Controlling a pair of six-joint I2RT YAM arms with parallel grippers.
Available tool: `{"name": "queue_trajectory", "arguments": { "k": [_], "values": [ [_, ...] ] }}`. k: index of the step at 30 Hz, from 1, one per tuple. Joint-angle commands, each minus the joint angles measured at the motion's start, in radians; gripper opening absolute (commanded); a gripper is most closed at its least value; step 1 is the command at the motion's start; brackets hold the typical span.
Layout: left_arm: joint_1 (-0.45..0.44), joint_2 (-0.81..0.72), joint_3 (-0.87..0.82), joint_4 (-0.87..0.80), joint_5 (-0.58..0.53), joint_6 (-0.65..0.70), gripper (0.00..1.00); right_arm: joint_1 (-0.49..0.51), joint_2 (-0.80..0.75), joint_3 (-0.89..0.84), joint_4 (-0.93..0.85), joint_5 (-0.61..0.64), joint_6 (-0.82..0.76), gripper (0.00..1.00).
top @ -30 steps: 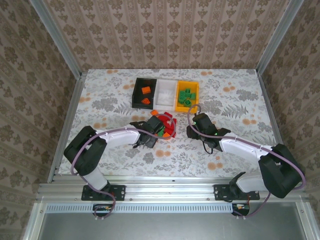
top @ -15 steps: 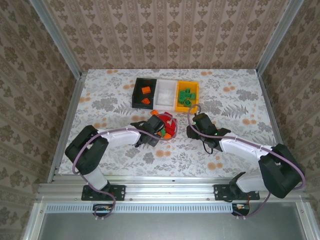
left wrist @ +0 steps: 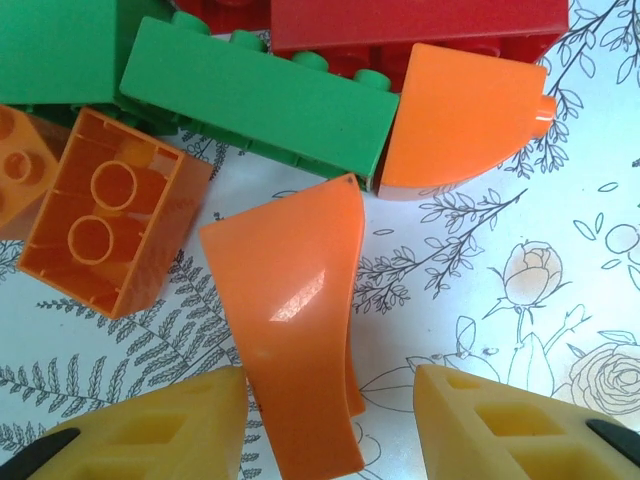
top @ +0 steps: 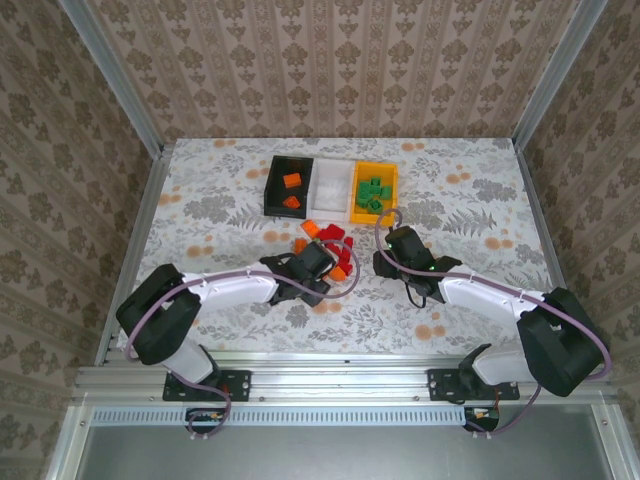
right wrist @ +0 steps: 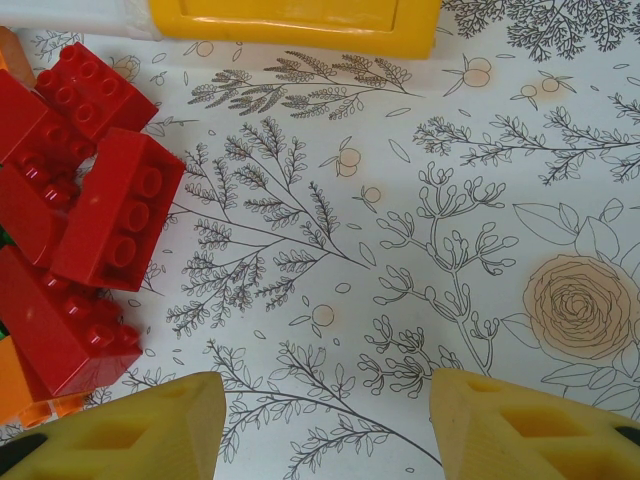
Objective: Sort the legos into containers by color
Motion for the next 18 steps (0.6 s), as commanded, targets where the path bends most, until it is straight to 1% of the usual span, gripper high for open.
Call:
{"name": "queue_trajectory", "arguments": {
  "k": [1,3,6,10,12,16,18],
  "values": [
    [0.007,-0.030,-0.005,-0.020,-0.008,-0.023,0.50,0.007,-0.022,0.001,-0.006,0.018,-0.019,0.57],
    [0.025,-0.032,0.008,-0.038,-0.031,-0.029,0.55,0.007,-0.024,0.001,-0.006,0.016,-0.019,0.58],
    [0.033,0.002,0.035,-0.056,-0.035,-0.019,0.59,0.007,-0.026,0.003,-0.008,0.015,-0.019,0.58],
    [0.033,0.060,0.056,-0.032,0.012,-0.009,0.60,0.007,-0.033,0.000,-0.008,0.015,-0.019,0.58],
    [0.033,0.088,0.060,-0.015,0.019,-0.009,0.57,0.007,-0.034,0.000,-0.009,0.016,-0.019,0.58],
    [0.033,0.124,0.063,-0.006,-0.001,-0.013,0.49,0.007,-0.039,-0.002,-0.010,0.016,-0.019,0.58],
    [0.033,0.124,0.057,-0.001,-0.005,-0.018,0.37,0.007,-0.040,-0.002,-0.008,0.014,-0.019,0.58]
  ]
}}
